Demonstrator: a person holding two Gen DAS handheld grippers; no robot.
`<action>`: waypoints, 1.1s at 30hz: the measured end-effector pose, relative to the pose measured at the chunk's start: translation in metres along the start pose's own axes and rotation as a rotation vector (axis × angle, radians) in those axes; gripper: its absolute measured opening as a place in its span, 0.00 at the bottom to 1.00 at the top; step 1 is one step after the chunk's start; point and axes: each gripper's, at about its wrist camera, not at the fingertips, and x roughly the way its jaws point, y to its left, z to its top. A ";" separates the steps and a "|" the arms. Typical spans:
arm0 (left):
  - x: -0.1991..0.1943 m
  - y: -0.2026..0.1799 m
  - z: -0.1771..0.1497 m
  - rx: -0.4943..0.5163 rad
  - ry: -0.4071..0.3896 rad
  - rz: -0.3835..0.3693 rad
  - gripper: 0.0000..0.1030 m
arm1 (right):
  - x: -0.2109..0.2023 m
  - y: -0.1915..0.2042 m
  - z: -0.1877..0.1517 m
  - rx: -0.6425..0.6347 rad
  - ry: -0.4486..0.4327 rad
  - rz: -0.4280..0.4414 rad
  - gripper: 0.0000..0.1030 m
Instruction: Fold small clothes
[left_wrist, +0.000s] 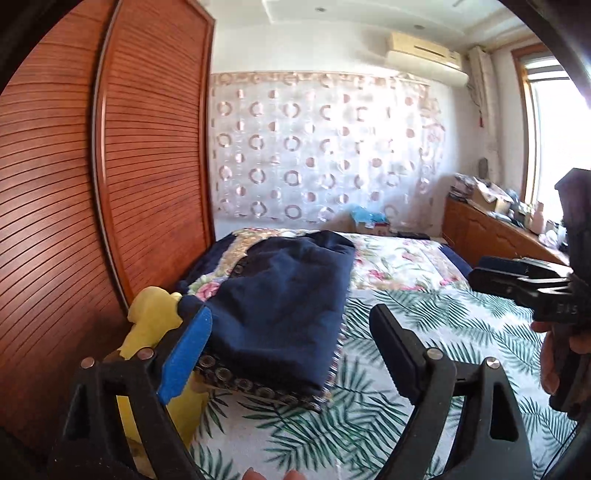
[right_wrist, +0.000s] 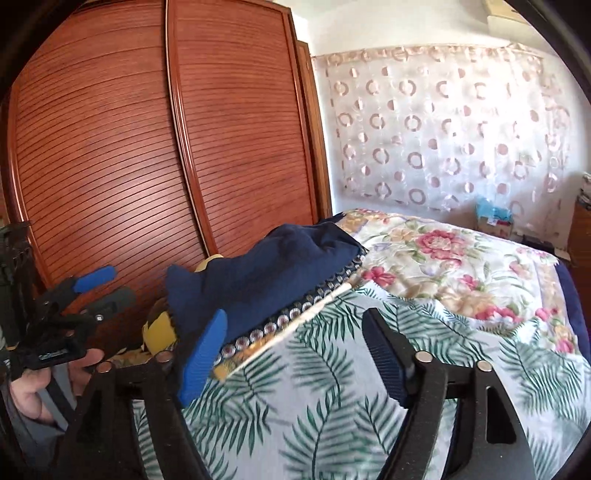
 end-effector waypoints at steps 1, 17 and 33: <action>-0.001 -0.003 0.000 0.005 0.006 -0.002 0.85 | -0.010 0.002 -0.004 0.002 -0.009 -0.012 0.81; -0.038 -0.071 -0.015 0.070 0.054 -0.178 0.85 | -0.114 0.037 -0.058 0.078 -0.001 -0.284 0.82; -0.071 -0.122 0.020 0.100 0.009 -0.269 0.85 | -0.203 0.066 -0.049 0.138 -0.138 -0.486 0.82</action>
